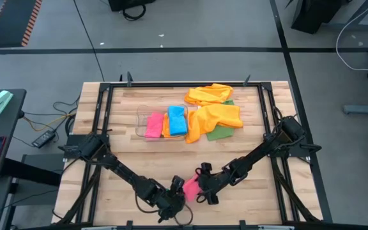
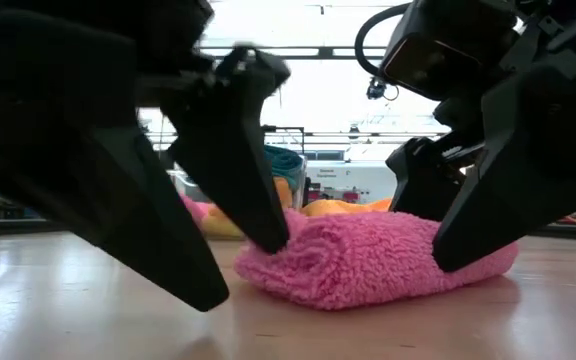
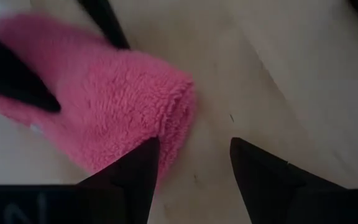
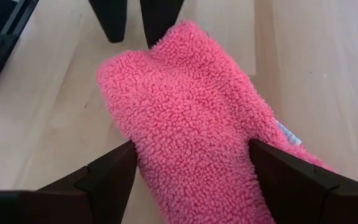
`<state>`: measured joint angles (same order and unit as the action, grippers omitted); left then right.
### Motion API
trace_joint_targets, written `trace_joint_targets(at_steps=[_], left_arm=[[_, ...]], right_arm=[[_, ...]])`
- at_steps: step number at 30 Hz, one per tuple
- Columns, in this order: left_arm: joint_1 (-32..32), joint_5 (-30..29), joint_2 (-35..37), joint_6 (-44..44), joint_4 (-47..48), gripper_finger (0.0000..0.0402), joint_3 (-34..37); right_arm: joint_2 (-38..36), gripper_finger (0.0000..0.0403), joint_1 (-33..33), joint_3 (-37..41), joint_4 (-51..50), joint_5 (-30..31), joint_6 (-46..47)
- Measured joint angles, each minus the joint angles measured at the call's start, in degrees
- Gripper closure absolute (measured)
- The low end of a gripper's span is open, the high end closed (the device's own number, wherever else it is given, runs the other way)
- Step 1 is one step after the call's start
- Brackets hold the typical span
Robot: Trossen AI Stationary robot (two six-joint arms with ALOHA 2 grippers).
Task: Fold microfiber towels
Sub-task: Put the folded pink microfiber cloth into the transparent bin
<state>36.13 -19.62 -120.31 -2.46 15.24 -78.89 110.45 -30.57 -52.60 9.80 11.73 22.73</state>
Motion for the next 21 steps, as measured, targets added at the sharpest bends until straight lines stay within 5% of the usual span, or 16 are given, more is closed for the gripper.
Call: trace_joint_targets(at_steps=[6, 21], left_arm=[[-0.7, -1.0, 0.0, -7.4, 1.8, 0.0198, 0.0], [3.3, -11.1, 0.0, -2.8, 0.6, 0.0158, 0.0]], right_arm=[[0.0, 0.0089, 0.1, 0.0, -0.4, 0.0, 1.1], [0.0, 0.0089, 0.1, 0.1, -0.5, -0.1, -0.2]])
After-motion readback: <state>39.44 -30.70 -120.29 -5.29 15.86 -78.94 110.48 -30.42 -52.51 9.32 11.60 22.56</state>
